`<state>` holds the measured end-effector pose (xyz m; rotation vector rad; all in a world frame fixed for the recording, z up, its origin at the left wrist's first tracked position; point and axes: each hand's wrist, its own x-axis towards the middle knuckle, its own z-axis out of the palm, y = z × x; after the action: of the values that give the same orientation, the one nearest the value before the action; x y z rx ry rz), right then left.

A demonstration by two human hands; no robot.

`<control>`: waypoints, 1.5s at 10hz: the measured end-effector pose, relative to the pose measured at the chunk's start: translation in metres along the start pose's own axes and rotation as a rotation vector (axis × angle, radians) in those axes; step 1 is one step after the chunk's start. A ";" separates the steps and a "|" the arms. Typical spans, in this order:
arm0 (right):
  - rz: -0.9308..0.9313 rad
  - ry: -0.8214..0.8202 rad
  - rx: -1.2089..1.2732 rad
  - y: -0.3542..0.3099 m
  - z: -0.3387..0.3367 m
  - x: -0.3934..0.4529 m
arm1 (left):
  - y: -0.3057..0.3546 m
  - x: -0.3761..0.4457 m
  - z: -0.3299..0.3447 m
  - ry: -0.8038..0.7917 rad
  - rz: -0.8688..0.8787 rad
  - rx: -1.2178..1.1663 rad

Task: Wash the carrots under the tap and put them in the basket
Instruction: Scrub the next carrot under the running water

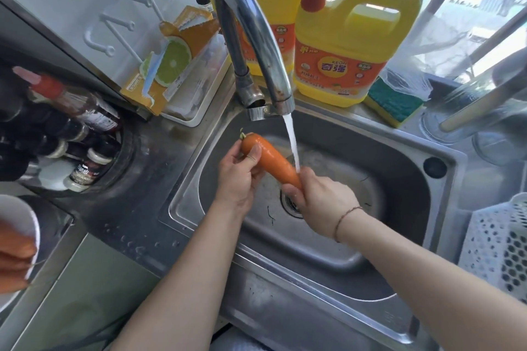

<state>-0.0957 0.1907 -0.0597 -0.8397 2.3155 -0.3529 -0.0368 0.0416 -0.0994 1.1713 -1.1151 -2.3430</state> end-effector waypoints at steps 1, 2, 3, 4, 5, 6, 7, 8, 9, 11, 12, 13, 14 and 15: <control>0.094 -0.345 0.865 0.010 -0.007 0.002 | 0.007 -0.003 -0.009 -0.111 0.007 -0.070; 0.164 -0.592 1.276 0.017 -0.007 0.002 | 0.009 -0.004 -0.008 -0.165 0.007 -0.093; 0.160 -0.241 0.539 0.011 -0.002 0.006 | 0.010 -0.002 0.004 0.001 0.019 0.012; 0.129 0.094 -0.190 0.006 -0.004 0.005 | 0.003 0.003 0.014 0.170 0.044 0.030; 0.024 0.175 -0.311 0.010 0.004 0.007 | 0.005 0.011 0.016 0.280 0.013 -0.002; 0.011 0.005 0.203 0.016 0.004 0.011 | 0.009 0.015 0.009 0.185 -0.036 0.041; 0.142 -0.434 1.109 0.024 0.001 0.007 | 0.011 0.013 0.000 0.035 -0.066 -0.047; 0.237 -0.586 1.508 0.027 0.006 0.001 | 0.011 0.012 0.002 -0.068 -0.066 -0.106; 0.229 -0.124 0.495 0.024 0.016 0.005 | 0.003 0.013 0.008 0.094 -0.042 0.065; 0.121 0.110 0.172 0.022 0.026 0.014 | -0.004 0.020 0.014 0.256 -0.118 0.134; 0.206 -0.370 1.142 0.026 0.018 0.011 | 0.007 0.024 0.003 -0.007 -0.158 0.046; 0.299 -0.529 1.555 0.024 0.006 0.004 | 0.013 0.022 0.005 -0.119 -0.144 -0.008; 0.251 -0.076 0.631 0.017 0.008 0.011 | 0.009 0.021 0.012 0.049 -0.071 0.121; 0.181 0.256 -0.185 0.016 0.009 0.013 | -0.003 0.015 0.015 0.242 0.025 0.187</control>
<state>-0.1051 0.1941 -0.0804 -0.6974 2.6727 -0.1767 -0.0577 0.0428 -0.1043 1.4519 -1.2718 -2.0452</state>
